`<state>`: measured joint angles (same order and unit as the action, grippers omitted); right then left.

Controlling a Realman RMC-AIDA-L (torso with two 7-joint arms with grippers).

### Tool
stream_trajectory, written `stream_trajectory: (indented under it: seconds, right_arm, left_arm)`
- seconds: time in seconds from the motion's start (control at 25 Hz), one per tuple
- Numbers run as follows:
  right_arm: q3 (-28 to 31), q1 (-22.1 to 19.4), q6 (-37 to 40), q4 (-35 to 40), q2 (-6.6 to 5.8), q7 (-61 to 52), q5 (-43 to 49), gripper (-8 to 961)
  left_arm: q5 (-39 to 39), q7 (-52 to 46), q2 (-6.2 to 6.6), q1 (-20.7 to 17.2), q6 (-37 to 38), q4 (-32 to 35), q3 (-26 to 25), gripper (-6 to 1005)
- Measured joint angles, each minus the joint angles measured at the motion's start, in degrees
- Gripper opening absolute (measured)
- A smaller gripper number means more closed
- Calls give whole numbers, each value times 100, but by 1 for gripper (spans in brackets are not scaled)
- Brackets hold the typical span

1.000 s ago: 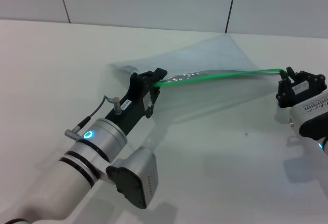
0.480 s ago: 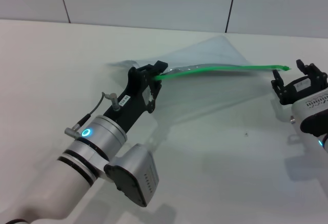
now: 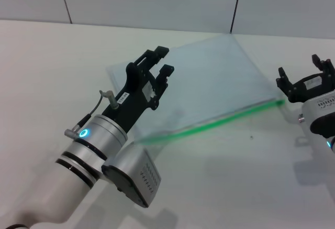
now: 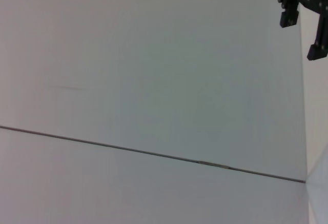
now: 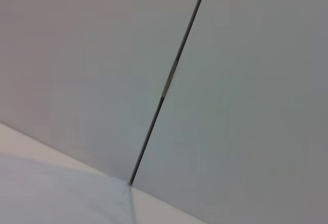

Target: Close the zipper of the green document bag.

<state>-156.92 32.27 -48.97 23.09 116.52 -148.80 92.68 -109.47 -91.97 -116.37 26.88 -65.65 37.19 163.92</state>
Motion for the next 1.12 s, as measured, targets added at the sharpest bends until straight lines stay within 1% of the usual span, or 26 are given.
stream_trajectory:
  seconds: [0.12,0.28,0.44,0.64,0.76,1.0,1.04,1.08,1.12]
  right_arm:
    - [-3,-62,-224,75,7,4,0,820]
    - [-1,-94,-359,138,9,8,-69,823]
    - [-7,-104,-551,302,10,9,-303,825]
    - [-12,-107,-784,488,11,7,-512,825]
    - [-15,-107,-838,580,10,-34,-636,825]
    - [-9,-75,-849,829,-2,-79,-933,825]
    - [-8,-68,-850,867,-4,-80,-983,825]
    - [-7,-63,-851,902,-5,-81,-1014,825]
    - [-7,-60,-853,937,-5,-85,-1043,825]
  left_arm:
    - [-4,-78,-2,-19,-114,-5,0,410]
    - [-2,-174,-13,-42,-298,-62,-2,558]
    - [64,-565,-44,-40,-528,-241,-19,715]
    - [243,-1127,-49,-33,-748,-307,-63,756]
    - [568,-1508,-47,21,-844,-355,-68,755]
    - [1328,-2639,-39,145,-1198,-518,-83,753]
    - [1328,-2639,-39,145,-1198,-518,-83,752]
    - [1577,-3027,-35,189,-1329,-565,-90,752]
    - [1634,-3120,-35,197,-1362,-576,-93,751]
